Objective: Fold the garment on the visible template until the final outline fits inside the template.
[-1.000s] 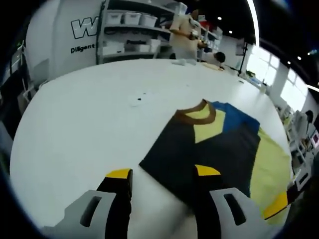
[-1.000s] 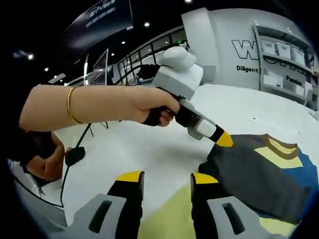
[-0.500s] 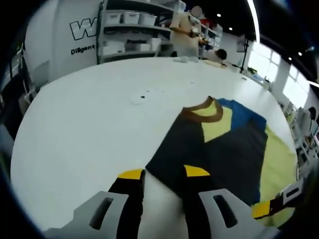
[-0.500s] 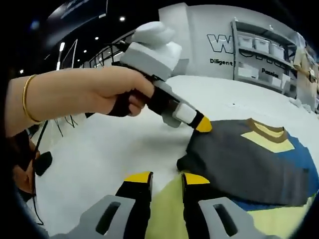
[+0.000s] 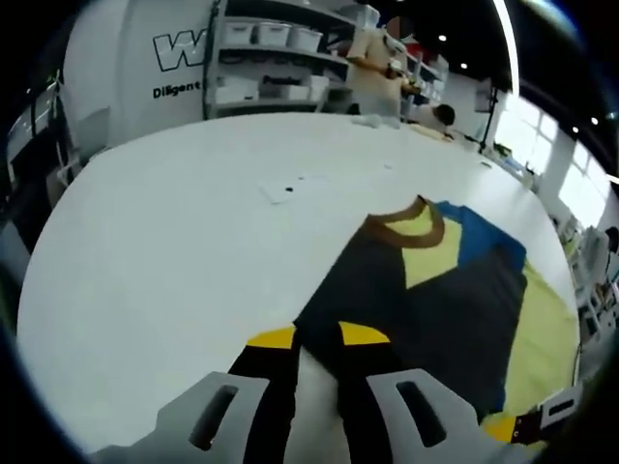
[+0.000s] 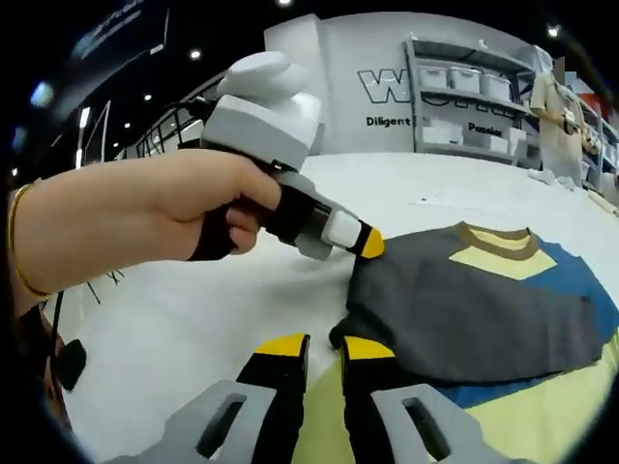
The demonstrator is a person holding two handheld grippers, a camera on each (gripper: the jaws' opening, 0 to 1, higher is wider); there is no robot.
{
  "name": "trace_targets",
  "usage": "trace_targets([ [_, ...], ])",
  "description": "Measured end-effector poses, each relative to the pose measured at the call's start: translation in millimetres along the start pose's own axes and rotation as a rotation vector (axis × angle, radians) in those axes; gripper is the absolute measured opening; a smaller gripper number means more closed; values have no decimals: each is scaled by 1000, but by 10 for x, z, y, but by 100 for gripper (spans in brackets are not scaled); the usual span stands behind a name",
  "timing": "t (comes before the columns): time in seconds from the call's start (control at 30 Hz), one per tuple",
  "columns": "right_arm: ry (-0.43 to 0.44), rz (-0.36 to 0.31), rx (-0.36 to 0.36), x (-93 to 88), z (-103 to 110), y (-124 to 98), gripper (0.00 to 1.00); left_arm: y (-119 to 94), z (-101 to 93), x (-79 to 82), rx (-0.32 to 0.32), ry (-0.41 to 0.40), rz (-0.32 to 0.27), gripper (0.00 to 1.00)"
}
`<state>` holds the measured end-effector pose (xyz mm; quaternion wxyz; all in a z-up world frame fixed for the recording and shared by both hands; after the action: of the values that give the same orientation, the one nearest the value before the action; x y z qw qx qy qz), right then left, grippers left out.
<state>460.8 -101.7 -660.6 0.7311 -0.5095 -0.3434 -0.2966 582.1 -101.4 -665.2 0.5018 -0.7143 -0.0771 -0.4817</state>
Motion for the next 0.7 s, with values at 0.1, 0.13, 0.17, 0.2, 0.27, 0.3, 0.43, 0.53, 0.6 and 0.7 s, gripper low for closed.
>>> trace_targets([
  [0.1,53,-5,-33,2,-24,23,6,14,10,-3,5,3,-1,10],
  [0.13,79,-6,-41,4,-23,36,7,16,27,-12,16,8,6,9],
  [0.17,86,-1,-56,-2,-34,46,6,11,36,-10,20,18,4,8],
  [0.2,84,5,-75,-12,-46,61,5,12,39,-13,21,18,5,6],
  [0.27,157,-4,-102,-7,-68,72,2,9,25,-16,11,2,5,4],
  [0.3,186,-5,-103,-2,-63,76,2,9,38,-11,14,2,2,4],
  [0.43,200,-8,-114,31,-64,86,0,6,34,-8,17,5,3,3],
  [0.53,196,-16,-94,44,-23,68,0,1,33,-7,18,5,4,2],
  [0.6,200,-12,-84,25,-16,39,0,-2,37,-5,19,8,4,2],
  [0.7,186,-3,-70,-15,1,6,0,3,44,3,22,16,2,2],
])
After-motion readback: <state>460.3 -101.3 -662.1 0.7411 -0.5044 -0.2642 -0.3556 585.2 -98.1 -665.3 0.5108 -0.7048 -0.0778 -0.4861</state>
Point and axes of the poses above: the point that each gripper's makers call its tool centre point, and the gripper's own axes: y roughly forward along the fingers, z roughly to its left, x roughly out of its top, the point moved 1 cm from there along -y, roughly backward along the fingers, and after that the axes turned 7 degrees about y, right-handed, at the moved point
